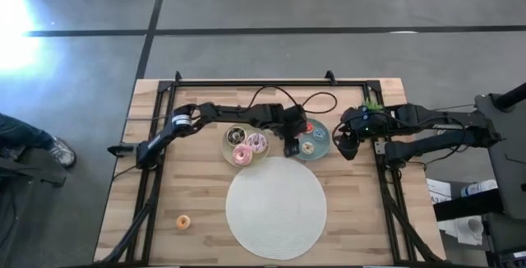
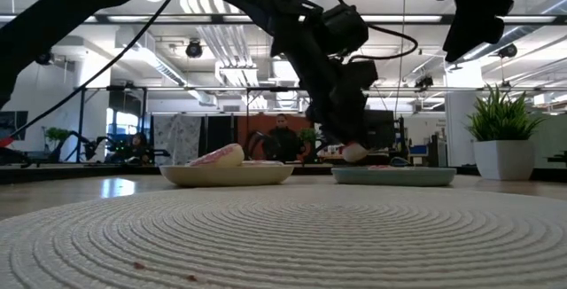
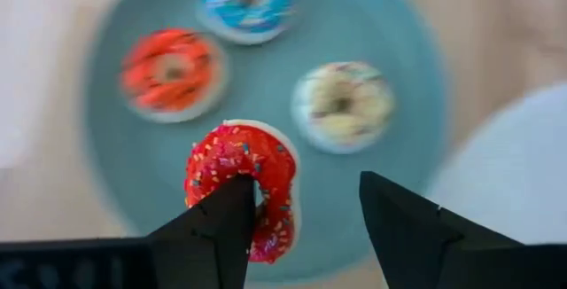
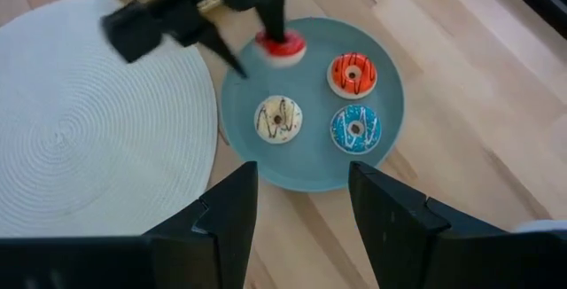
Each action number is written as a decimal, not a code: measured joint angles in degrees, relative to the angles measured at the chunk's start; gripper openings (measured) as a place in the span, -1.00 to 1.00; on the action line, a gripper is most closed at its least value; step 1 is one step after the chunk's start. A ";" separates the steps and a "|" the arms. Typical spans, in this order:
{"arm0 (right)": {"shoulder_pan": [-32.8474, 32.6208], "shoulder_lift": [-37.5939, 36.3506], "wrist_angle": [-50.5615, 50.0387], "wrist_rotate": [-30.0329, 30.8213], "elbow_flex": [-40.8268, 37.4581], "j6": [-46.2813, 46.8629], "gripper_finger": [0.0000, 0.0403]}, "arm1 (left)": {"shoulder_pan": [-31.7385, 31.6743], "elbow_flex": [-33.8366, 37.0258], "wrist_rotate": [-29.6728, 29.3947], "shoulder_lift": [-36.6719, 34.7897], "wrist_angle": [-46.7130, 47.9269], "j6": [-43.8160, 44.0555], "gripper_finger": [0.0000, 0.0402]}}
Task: Pick & Place donuts
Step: Put the small red donut on the light blue plate
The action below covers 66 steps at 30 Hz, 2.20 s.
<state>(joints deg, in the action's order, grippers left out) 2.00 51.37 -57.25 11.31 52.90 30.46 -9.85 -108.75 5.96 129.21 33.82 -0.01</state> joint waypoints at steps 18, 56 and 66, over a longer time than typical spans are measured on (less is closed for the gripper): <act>5.69 -2.61 38.29 -11.14 -26.16 30.84 -0.46 | 2.95 -0.72 -1.05 -1.41 -1.21 -5.49 -0.13; 7.78 16.22 66.44 -8.32 -29.55 42.96 -0.84 | 3.18 -0.48 -3.20 -2.91 0.47 -4.40 -0.13; 7.76 14.99 62.62 -6.82 -29.65 41.31 -0.84 | 3.08 -0.53 -3.05 -2.91 0.12 -4.17 -0.13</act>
<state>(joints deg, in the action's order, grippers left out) 9.76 66.36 5.36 4.49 23.25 71.77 -6.76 -109.28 2.91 126.30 33.94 -4.18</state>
